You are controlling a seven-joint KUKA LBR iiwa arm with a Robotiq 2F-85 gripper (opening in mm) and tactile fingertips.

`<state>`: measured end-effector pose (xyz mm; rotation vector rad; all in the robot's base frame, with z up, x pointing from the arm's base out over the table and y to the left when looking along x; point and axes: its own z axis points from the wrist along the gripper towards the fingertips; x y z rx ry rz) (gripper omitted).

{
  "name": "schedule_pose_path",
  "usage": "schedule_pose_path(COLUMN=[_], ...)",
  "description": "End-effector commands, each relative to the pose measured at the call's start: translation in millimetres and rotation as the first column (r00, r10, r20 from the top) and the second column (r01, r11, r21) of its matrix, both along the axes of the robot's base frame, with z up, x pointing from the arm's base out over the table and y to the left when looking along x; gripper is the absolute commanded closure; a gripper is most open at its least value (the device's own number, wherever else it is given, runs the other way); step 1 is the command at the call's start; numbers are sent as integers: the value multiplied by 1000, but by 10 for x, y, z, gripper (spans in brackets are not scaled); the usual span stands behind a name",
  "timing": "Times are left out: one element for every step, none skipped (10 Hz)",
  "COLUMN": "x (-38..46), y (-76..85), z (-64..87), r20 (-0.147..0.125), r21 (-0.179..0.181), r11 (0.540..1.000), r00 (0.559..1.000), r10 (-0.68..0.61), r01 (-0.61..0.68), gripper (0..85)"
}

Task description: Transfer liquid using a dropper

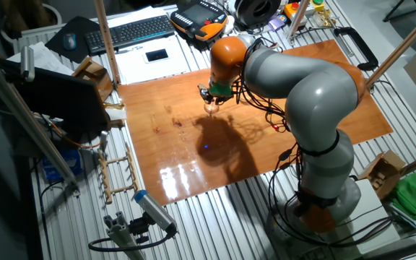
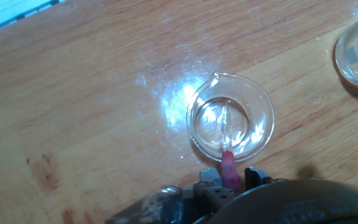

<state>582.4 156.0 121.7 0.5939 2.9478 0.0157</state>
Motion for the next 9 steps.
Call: schedule_pose_path(x=[2, 4, 5, 7, 6, 7, 8, 7, 7], y=[2, 3, 3, 11, 12, 13, 12, 10, 9], z=[-3, -4, -5, -4, -1, 1, 1, 7, 10], r20=[0, 2, 3, 5, 6, 8, 10, 14, 16], r21=[1, 1, 1, -2, -3, -4, -7, -13, -16], r11=[1000, 1000, 1000, 1000, 1000, 1000, 1000, 1000, 1000], r00=[1000, 1000, 1000, 1000, 1000, 1000, 1000, 1000, 1000], r10=[-4, -6, -7, -10, -12, -13, -15, -16, -17], r01=[4, 6, 7, 10, 12, 13, 15, 16, 18], gripper=[567, 570, 570, 573, 573, 577, 577, 577, 577])
